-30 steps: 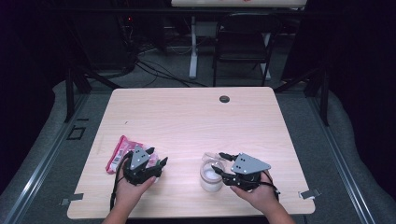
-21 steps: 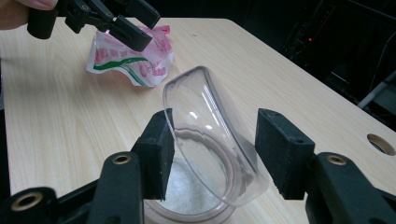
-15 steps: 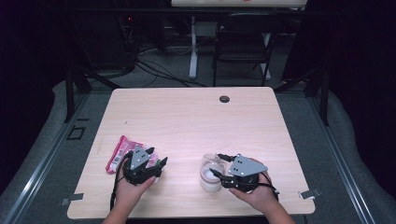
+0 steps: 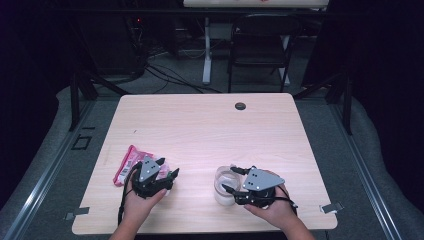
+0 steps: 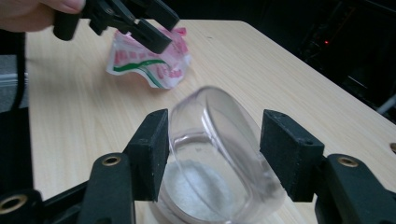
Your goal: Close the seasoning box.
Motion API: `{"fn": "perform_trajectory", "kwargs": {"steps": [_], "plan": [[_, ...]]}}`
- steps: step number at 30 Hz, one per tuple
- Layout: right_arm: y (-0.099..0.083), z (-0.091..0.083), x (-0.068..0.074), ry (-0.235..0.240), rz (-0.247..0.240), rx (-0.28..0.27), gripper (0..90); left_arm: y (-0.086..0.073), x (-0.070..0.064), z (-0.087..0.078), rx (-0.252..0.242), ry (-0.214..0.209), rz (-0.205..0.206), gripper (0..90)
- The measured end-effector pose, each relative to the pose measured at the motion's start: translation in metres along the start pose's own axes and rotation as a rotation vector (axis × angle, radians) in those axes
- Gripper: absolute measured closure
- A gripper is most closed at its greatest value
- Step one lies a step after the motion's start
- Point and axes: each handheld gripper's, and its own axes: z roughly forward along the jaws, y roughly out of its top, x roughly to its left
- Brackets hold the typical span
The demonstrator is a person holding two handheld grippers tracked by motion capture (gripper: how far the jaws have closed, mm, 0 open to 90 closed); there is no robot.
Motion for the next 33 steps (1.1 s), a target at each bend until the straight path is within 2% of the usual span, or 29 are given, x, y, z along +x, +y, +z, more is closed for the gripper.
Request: {"fn": "perform_trajectory", "kwargs": {"steps": [3, 7, 11, 18, 33], "plan": [[0.0026, 0.0003, 0.0028, 0.009, -0.014, -0.002, 42.2, 0.0, 0.0003, -0.0001, 0.0, 0.001, -0.001, 37.8], [0.0025, 0.0016, 0.0041, 0.019, -0.003, 0.004, 42.4, 0.0, 0.0005, -0.0004, 0.0, 0.002, -0.002, 37.8], [0.0042, 0.0014, 0.0045, 0.039, 0.021, -0.016, 42.3, 0.0, 0.0002, -0.0001, 0.0, 0.002, -0.001, 37.8], [0.0023, 0.0029, 0.0024, 0.037, 0.049, -0.006, 42.6, -0.0001, 0.0002, 0.0, 0.001, 0.001, -0.001, 37.8], [0.0016, 0.0025, 0.0006, 0.026, 0.056, -0.005, 42.9, -0.0002, 0.0002, -0.0001, 0.0, 0.002, -0.004, 37.8]]}}
